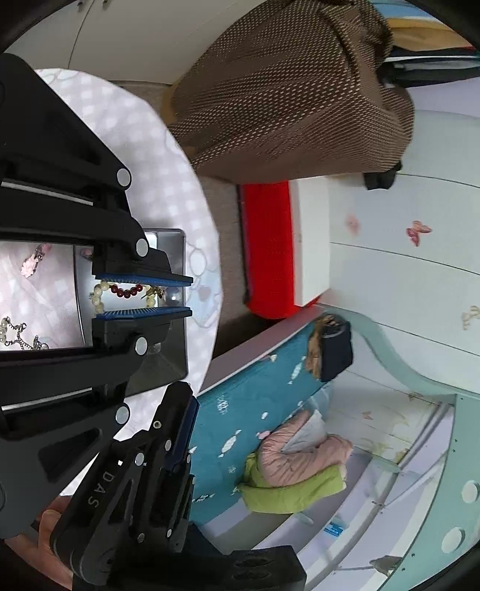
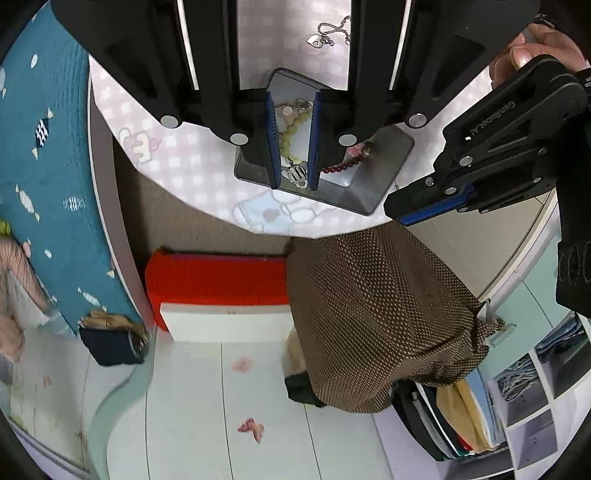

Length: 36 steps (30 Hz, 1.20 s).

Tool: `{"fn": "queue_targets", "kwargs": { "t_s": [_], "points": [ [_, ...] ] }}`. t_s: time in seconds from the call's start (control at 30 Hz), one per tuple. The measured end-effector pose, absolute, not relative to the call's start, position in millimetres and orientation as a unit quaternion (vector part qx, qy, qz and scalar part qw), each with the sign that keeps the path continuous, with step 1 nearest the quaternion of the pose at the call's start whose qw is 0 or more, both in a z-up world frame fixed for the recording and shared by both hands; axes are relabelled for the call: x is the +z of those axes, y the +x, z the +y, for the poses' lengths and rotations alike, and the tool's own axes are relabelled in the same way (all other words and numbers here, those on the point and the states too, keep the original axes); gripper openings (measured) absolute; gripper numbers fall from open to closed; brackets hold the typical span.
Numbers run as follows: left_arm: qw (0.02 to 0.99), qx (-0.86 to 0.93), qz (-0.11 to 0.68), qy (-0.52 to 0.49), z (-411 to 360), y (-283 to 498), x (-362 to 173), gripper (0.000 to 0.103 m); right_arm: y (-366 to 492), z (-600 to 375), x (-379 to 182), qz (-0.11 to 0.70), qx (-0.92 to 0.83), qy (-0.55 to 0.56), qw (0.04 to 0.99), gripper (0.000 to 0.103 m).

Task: Organize jewelry
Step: 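Lift both held pieces and carry them over the grey box, then open both tools to release the pieces into the grey box, then withdraw both tools and move toward the pink charm and pearl chain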

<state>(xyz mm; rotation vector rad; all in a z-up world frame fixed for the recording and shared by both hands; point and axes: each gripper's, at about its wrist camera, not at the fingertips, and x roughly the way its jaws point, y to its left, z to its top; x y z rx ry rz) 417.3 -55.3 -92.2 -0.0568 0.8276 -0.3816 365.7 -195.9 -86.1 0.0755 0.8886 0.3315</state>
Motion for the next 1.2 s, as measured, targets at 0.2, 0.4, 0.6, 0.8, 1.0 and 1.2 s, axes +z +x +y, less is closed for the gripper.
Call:
{"fn": "queue_targets", "kwargs": {
  "t_s": [0.2, 0.4, 0.6, 0.8, 1.0, 1.2],
  "points": [
    [0.888, -0.188, 0.418, -0.027, -55.9, 427.3, -105.4, 0.012, 371.2, -196.3, -93.9, 0.441, 0.159, 0.039, 0.883, 0.013],
    [0.893, -0.174, 0.414, -0.029, -51.2, 427.1, -102.4, 0.069, 373.6, -193.7, -93.1, 0.444, 0.159, 0.041, 0.881, 0.015],
    [0.903, -0.158, 0.398, -0.035, -39.3, 416.8, -92.9, 0.085, 375.1, -196.5, -94.0, 0.448, 0.157, 0.05, 0.878, 0.029],
    [0.918, -0.138, 0.37, -0.04, -22.7, 396.1, -76.6, 0.093, 370.6, -207.6, -89.0, 0.43, 0.131, 0.074, 0.89, 0.096],
    [0.934, -0.112, 0.338, -0.037, -9.2, 369.5, -57.2, 0.094, 359.9, -213.6, -77.5, 0.415, 0.108, 0.078, 0.9, 0.096],
    [0.951, -0.089, 0.295, -0.036, 2.0, 336.5, -34.5, 0.095, 335.6, -207.8, -55.3, 0.382, 0.108, 0.071, 0.915, 0.096]
  ]
}}
